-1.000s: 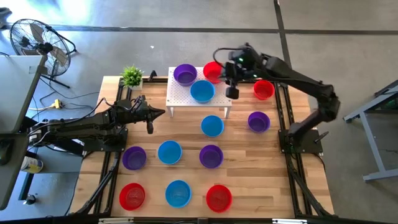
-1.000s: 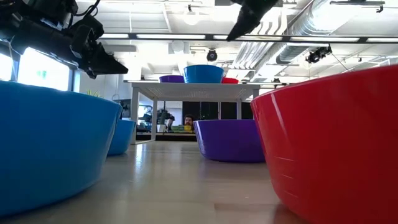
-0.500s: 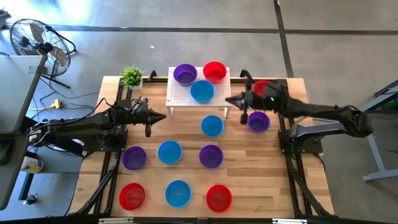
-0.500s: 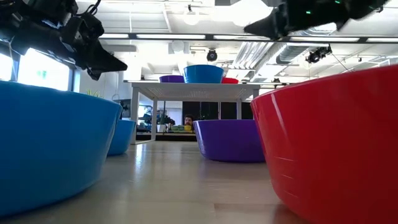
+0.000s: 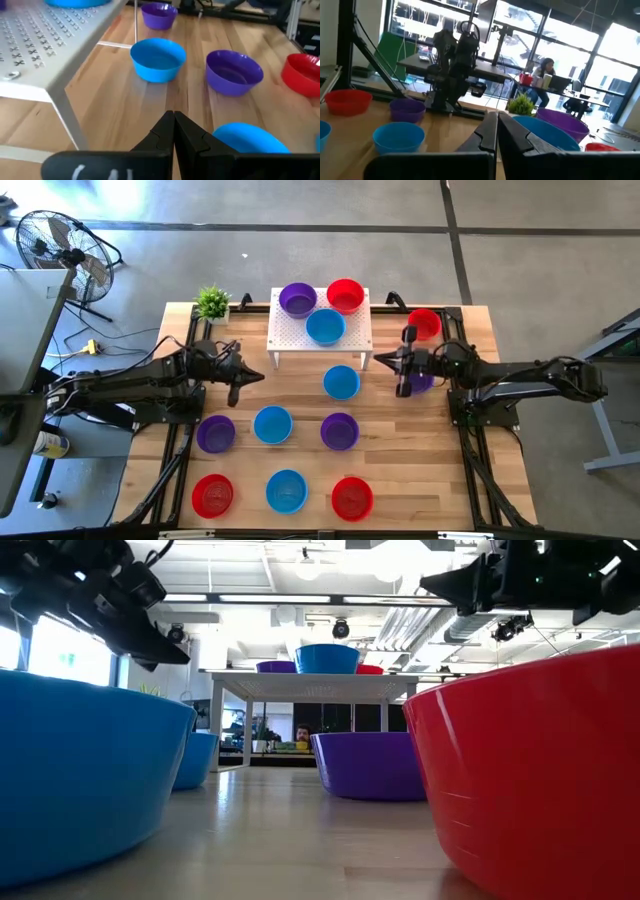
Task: Pick & Place Mini bowls
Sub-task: Stack the blue bowl on the blue bowl on the shelf
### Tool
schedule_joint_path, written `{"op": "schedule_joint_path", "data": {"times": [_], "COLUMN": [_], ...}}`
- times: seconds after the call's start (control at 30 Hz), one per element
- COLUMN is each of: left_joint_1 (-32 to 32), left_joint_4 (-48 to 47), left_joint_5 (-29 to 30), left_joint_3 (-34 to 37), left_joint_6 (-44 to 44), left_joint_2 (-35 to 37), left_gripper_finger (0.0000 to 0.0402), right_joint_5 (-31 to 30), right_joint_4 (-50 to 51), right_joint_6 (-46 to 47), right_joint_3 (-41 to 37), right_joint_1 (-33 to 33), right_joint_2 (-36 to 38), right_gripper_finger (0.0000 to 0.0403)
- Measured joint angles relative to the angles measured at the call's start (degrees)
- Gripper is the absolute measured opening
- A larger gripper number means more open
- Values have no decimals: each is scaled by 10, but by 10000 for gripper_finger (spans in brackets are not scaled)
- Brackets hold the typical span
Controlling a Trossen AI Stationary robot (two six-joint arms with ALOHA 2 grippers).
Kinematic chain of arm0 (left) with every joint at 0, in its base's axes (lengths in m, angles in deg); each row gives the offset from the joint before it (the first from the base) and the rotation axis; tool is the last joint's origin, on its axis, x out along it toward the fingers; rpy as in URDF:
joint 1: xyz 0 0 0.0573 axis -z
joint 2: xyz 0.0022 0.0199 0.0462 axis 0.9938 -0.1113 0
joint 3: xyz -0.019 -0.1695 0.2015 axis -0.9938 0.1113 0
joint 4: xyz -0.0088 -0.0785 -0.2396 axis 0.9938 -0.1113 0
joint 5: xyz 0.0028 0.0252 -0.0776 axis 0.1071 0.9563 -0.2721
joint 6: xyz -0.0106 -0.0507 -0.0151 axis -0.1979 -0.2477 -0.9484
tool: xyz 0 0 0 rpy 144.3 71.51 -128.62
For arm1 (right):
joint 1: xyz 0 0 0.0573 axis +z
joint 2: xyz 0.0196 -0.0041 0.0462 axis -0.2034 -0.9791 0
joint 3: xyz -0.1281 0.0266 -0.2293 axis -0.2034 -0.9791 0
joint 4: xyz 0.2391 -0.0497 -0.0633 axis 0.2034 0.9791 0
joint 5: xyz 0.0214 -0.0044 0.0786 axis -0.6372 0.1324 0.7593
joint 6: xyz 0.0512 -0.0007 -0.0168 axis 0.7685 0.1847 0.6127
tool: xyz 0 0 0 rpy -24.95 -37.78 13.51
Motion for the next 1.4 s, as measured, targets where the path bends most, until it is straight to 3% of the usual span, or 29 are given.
{"op": "schedule_joint_path", "data": {"times": [0.13,0.4,0.77,1.17,1.4], "left_joint_1": [43,204,365,466,500], "left_joint_4": [-60,-99,-155,-175,-194], "left_joint_5": [48,188,324,333,321], "left_joint_3": [-29,-79,-165,-262,-301], "left_joint_6": [5,-30,-123,-136,-140], "left_joint_2": [-1,-36,-166,-367,-459], "left_gripper_finger": [1,1,18,147,166], "right_joint_5": [-20,-21,-21,-21,-21], "right_joint_4": [3,12,34,45,54], "right_joint_6": [1,-2,-2,-2,-2], "right_joint_3": [0,0,0,1,1], "right_joint_1": [12,34,41,41,41], "right_joint_2": [0,0,0,0,0], "right_gripper_finger": [4,3,1,2,1]}}
